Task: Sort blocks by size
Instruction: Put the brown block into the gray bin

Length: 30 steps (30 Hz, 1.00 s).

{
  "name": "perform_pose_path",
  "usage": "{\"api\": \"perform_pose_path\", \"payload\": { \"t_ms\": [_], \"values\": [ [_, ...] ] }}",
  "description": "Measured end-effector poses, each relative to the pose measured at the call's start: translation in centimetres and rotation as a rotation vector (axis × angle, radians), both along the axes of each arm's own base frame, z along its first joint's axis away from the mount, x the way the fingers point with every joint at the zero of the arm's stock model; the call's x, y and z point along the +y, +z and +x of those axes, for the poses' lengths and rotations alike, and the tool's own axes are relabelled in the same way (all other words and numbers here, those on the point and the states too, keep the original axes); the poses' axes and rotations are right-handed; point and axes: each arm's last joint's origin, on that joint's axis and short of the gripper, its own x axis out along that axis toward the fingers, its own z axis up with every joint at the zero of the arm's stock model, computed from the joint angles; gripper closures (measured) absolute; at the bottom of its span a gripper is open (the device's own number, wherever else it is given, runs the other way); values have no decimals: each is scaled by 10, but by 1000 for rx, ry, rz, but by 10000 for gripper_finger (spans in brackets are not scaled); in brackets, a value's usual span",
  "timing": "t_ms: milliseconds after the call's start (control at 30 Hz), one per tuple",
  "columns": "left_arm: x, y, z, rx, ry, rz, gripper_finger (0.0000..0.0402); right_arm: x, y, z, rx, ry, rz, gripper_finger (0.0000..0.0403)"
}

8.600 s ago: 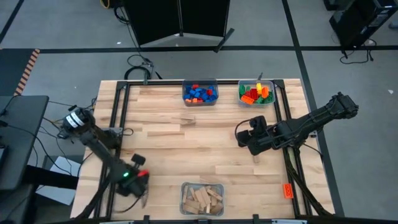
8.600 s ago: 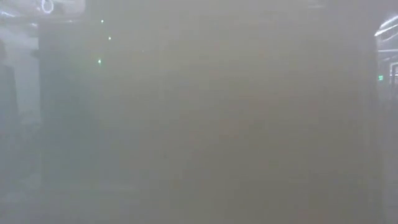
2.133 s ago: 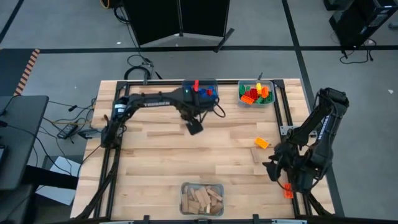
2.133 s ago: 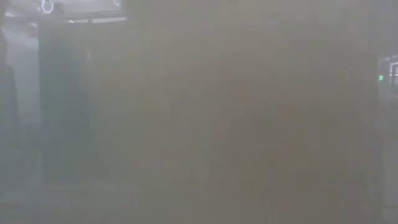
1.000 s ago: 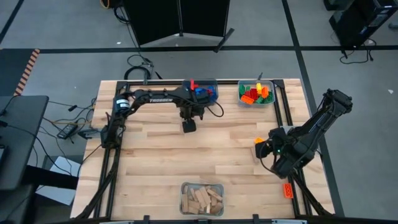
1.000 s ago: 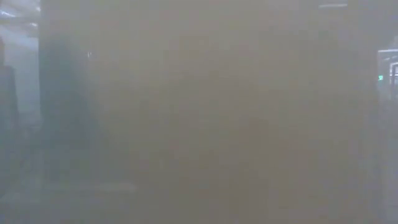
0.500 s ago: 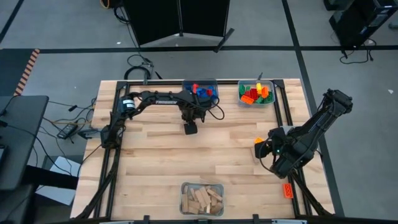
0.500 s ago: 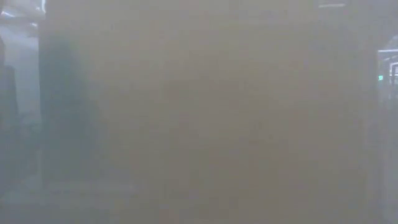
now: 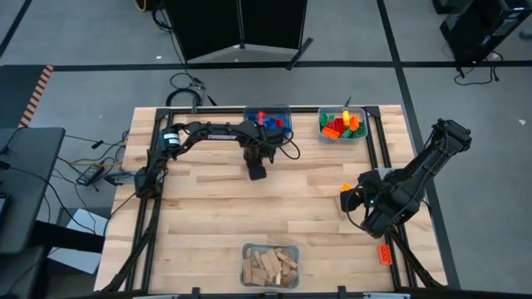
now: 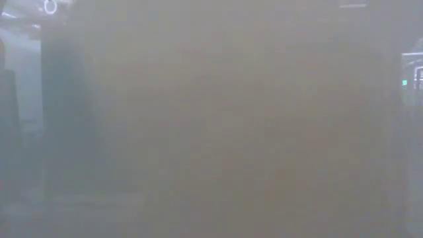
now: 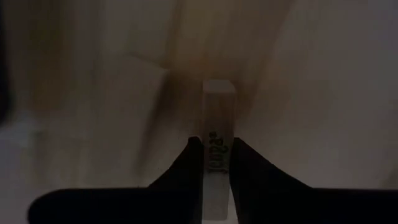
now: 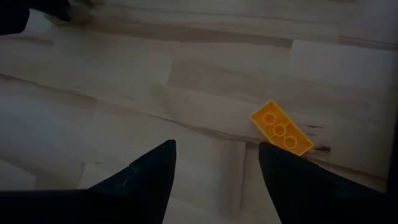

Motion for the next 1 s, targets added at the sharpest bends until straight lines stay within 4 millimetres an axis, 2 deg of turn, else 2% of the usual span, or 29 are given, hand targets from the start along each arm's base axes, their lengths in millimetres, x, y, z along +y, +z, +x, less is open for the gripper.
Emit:
{"api": "perform_pose_path", "payload": {
  "t_ms": [167,367,600,767,833,1000],
  "values": [
    [-17,7,4,-3,73,-19,350,1,0,1,4,33,-1,158],
    [-54,34,15,9,97,6,350,7,0,0,5,112,1,158],
    [-115,87,27,-68,175,77,350,17,-1,-9,54,170,67,159],
    [-170,123,28,-203,244,68,350,26,-2,-16,80,229,106,164],
    [-193,130,26,-234,286,57,350,30,-2,-19,72,253,116,167],
    [-251,130,11,-251,402,18,344,38,-2,-24,52,306,141,168]
  ]
}}
